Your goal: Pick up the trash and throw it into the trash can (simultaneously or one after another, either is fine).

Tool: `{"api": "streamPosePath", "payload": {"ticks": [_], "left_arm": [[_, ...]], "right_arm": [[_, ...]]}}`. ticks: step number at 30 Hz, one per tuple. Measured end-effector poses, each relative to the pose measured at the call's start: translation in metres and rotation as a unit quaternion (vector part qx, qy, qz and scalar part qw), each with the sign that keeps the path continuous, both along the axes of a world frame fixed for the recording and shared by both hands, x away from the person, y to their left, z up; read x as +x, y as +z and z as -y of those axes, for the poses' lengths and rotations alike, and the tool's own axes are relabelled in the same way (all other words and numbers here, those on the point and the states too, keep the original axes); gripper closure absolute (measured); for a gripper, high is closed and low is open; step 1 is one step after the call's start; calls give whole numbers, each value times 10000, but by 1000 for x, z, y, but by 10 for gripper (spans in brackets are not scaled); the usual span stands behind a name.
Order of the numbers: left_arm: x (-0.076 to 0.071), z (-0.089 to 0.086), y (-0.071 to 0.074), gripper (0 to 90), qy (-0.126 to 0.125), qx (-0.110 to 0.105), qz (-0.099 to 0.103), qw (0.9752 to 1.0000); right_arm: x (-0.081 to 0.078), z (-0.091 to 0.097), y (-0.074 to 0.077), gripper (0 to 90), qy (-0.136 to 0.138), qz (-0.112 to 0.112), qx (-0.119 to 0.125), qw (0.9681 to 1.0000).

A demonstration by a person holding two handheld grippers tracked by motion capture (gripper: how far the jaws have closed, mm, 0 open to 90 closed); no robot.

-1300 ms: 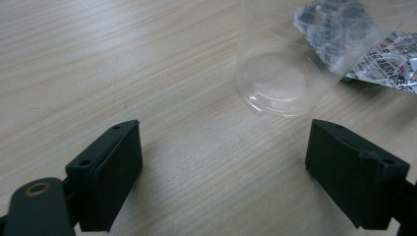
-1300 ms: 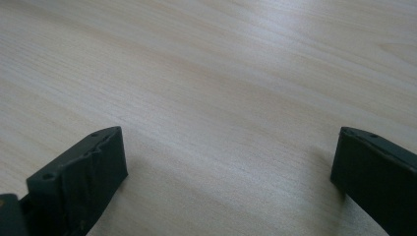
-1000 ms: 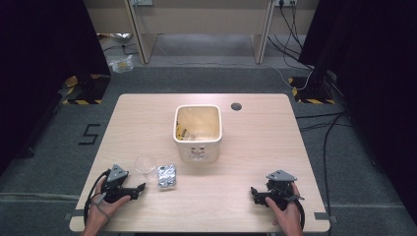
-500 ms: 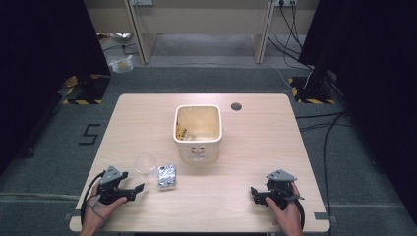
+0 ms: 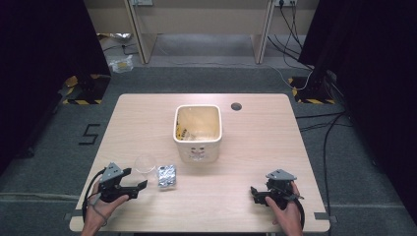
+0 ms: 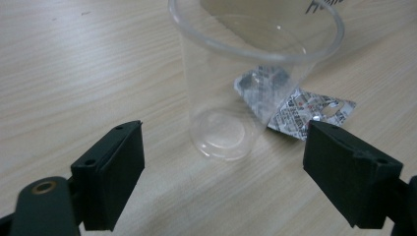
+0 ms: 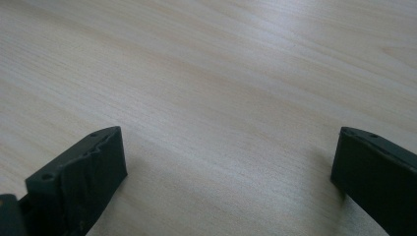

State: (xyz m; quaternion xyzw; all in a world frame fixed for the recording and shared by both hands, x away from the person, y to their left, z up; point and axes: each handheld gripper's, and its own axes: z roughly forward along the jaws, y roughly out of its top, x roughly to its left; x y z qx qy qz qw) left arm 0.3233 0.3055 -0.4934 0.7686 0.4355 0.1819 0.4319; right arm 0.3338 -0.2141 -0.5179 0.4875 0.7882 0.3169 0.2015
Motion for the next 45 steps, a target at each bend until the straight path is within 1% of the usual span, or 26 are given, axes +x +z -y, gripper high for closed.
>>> {"api": "streamPosePath", "payload": {"ticks": [2, 6, 9, 11, 15, 24, 37, 40, 41, 42, 43, 45], "left_arm": [[3, 3, 4, 154, -26, -5, -1, 10000], [6, 7, 5, 153, -85, -33, -5, 10000], [9, 9, 6, 151, -77, -23, 18, 10000], [11, 10, 8, 150, -106, -70, 2, 9999], [14, 13, 10, 150, -136, -60, 22, 9999], [21, 17, 10, 150, -143, -25, 16, 9999], [34, 26, 12, 151, -132, 25, 39, 9999], [35, 27, 12, 153, -132, 40, 48, 9999], [35, 27, 12, 156, -127, 38, 56, 9999], [34, 27, 12, 191, -176, 37, 98, 9998], [34, 27, 12, 267, -183, 44, 110, 9998], [34, 27, 13, 278, -173, 70, 125, 9997]], "right_arm": [[0, 0, 0, 3, 4, 1, -4, 10000], [0, 0, 0, 3, 2, -1, 0, 10000], [0, 0, 0, 3, 2, 0, 1, 10000], [0, 0, 0, 3, 3, 0, 0, 10000], [0, 0, 0, 3, 2, -1, 0, 10000], [0, 0, 0, 3, 3, 0, -1, 10000], [0, 0, 0, 3, 23, 9, -11, 10000], [0, 0, 0, 3, 24, 9, -10, 10000], [0, 0, 0, 3, 23, 8, -11, 10000], [0, 0, 0, 3, 25, 9, -11, 10000], [0, 0, 0, 3, 25, 9, -11, 10000], [0, 0, 0, 3, 27, 9, -11, 10000]]}}
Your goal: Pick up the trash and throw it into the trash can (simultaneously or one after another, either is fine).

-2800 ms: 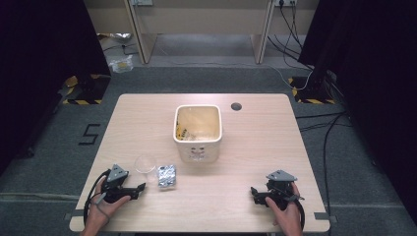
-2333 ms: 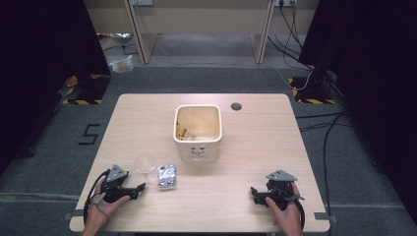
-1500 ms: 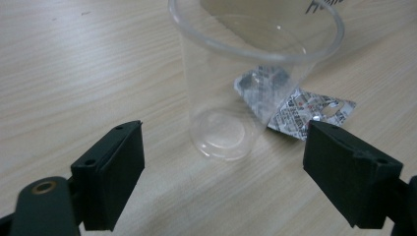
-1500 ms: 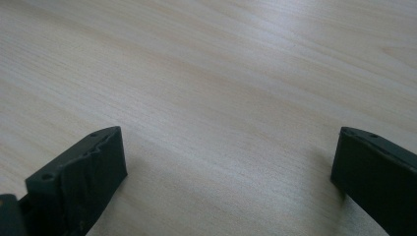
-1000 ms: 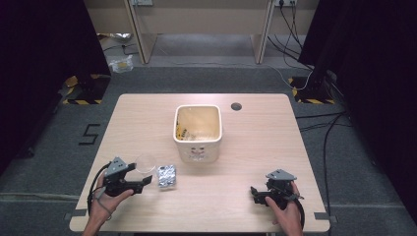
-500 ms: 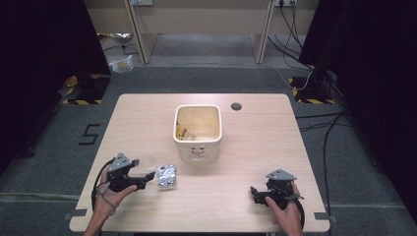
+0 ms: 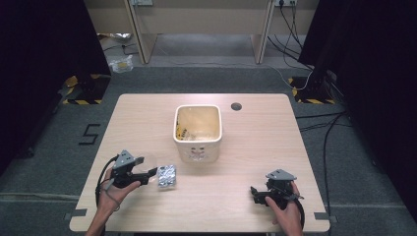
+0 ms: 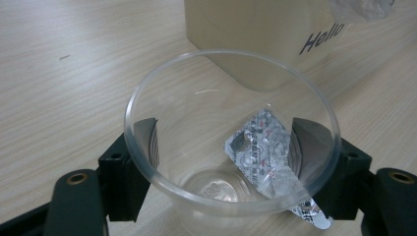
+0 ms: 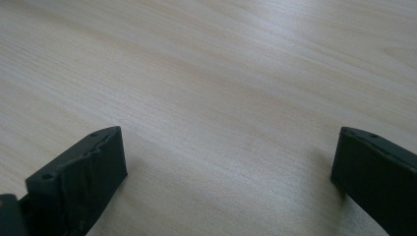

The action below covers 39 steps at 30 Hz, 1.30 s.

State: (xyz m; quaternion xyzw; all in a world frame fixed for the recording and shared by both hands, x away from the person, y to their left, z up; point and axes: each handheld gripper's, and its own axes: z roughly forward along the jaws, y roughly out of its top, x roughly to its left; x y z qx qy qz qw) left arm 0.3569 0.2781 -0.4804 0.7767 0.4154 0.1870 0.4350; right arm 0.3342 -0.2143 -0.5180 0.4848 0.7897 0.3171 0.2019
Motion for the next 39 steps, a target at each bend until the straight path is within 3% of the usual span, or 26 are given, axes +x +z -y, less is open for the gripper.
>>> {"api": "streamPosePath", "payload": {"ticks": [14, 35, 39], "left_arm": [[-3, -4, 24, 292, 32, -55, 216, 9997], [6, 10, 47, 291, -174, -62, 236, 9996], [8, 11, 53, 291, -225, -167, 243, 9993]], "right_arm": [[0, 0, 0, 3, 6, 0, -1, 10000], [0, 0, 0, 3, 13, 0, 0, 10000], [0, 0, 0, 3, 17, 1, -1, 10000]]}}
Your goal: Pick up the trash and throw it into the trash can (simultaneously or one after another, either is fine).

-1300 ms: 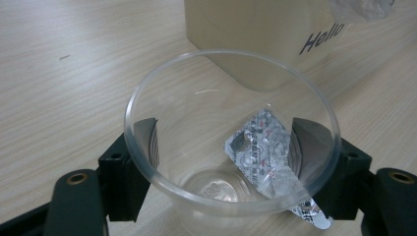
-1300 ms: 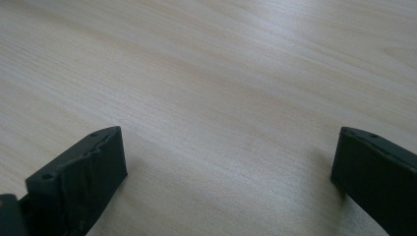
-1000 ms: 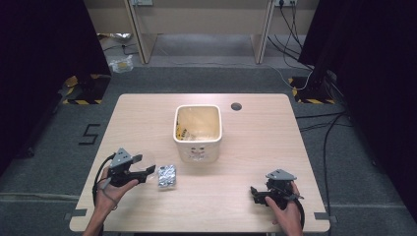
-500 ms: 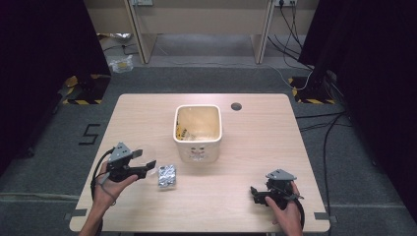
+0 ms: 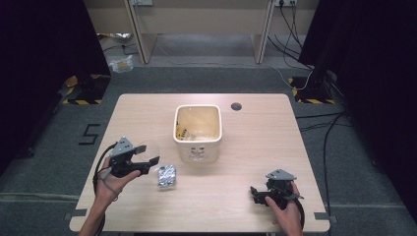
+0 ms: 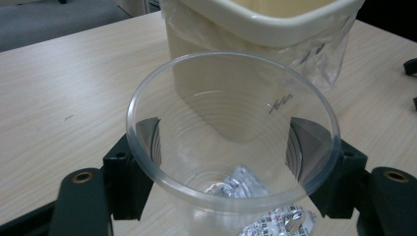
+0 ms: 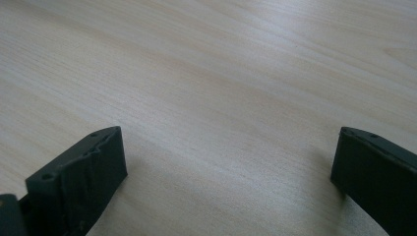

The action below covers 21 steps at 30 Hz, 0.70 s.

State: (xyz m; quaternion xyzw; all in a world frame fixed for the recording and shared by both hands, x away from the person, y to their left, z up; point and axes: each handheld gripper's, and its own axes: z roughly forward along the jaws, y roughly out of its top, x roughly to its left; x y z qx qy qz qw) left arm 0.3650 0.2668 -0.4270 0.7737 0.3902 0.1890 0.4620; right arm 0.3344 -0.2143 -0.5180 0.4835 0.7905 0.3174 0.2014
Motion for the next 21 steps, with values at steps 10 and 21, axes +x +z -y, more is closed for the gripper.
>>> {"api": "streamPosePath", "payload": {"ticks": [10, 21], "left_arm": [[6, 0, 14, 290, -12, -76, 41, 10000], [15, 2, 32, 291, -58, -113, 113, 9999]], "right_arm": [[0, 0, 0, 3, -3, 0, 1, 10000], [0, 0, 0, 3, -4, -10, 2, 10000]]}}
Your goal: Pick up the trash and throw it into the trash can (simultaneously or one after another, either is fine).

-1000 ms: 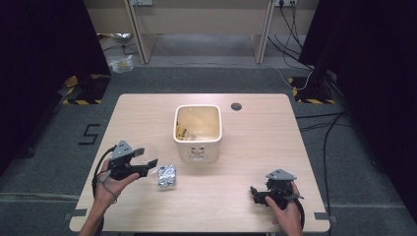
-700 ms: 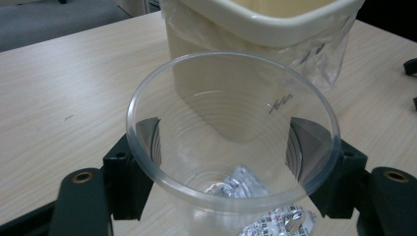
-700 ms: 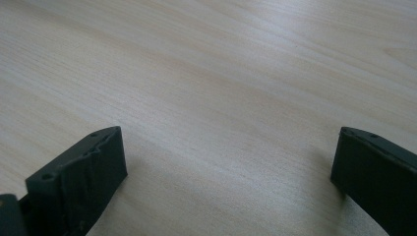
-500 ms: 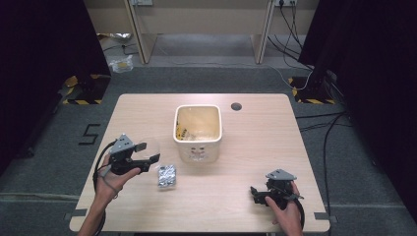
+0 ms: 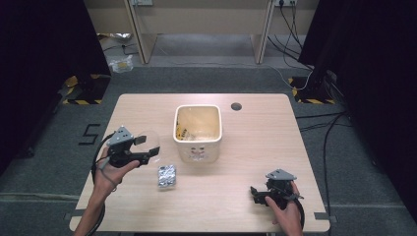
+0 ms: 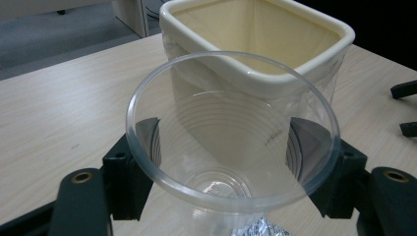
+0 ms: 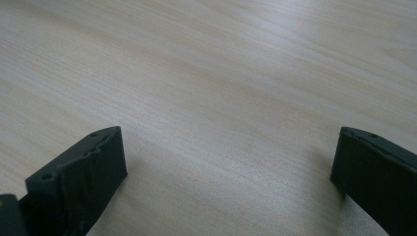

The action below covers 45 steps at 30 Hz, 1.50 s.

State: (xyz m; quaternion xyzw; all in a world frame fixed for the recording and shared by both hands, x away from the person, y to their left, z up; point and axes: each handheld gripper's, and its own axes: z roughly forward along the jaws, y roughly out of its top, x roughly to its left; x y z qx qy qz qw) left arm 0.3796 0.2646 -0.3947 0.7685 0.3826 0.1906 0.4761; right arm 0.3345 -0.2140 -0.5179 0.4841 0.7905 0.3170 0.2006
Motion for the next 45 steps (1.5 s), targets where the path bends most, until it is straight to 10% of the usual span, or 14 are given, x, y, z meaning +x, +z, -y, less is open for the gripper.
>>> {"api": "streamPosePath", "payload": {"ticks": [22, 45], "left_arm": [[21, 7, 48, 289, -273, -293, 114, 9991], [46, 55, 77, 288, -656, -358, 199, 9970]], "right_arm": [[1, 0, 0, 3, 32, -2, -1, 10000], [1, 0, 0, 3, 50, 16, -4, 10000]]}}
